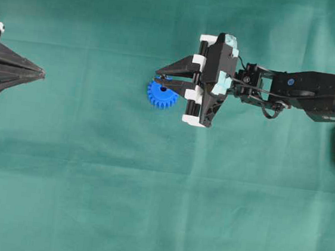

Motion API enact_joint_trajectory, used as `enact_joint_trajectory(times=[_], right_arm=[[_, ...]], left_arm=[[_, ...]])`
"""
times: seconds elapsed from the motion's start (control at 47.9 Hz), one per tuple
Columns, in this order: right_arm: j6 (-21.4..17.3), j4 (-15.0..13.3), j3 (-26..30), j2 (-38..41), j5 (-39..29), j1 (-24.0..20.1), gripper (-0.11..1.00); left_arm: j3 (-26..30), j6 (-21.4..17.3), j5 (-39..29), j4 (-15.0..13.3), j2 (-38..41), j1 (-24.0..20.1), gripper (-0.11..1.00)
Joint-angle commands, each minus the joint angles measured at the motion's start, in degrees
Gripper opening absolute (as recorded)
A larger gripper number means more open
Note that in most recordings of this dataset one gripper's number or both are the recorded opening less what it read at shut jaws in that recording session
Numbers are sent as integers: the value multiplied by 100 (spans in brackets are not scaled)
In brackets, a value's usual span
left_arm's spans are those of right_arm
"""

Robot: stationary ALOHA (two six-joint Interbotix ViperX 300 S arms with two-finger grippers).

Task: Insert the shaft placed at a random location into the center hole of the small gear at another random location.
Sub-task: 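Lower the shaft with the right gripper into the gear's center hole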

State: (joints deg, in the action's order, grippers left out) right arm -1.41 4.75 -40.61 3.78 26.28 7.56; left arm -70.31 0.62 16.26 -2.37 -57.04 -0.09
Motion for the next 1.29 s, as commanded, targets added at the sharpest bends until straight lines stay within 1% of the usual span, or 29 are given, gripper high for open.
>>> enact_joint_trajectory(times=[0.0, 0.271, 0.626, 1.001, 1.273], right_arm=[[-9, 0, 62, -62, 123, -9, 15], [-35, 44, 62, 290, 343, -18, 15], [-35, 158, 62, 571, 387, -9, 15], [-35, 158, 62, 642, 431, 9, 15], [-35, 176, 88, 888, 483, 26, 15]], left_arm=[[53, 0, 26, -9, 26, -9, 0], [53, 0, 35, -9, 26, -9, 0], [53, 0, 26, -9, 18, -9, 0], [53, 0, 26, -9, 26, -9, 0], [53, 0, -9, -18, 26, -9, 0]])
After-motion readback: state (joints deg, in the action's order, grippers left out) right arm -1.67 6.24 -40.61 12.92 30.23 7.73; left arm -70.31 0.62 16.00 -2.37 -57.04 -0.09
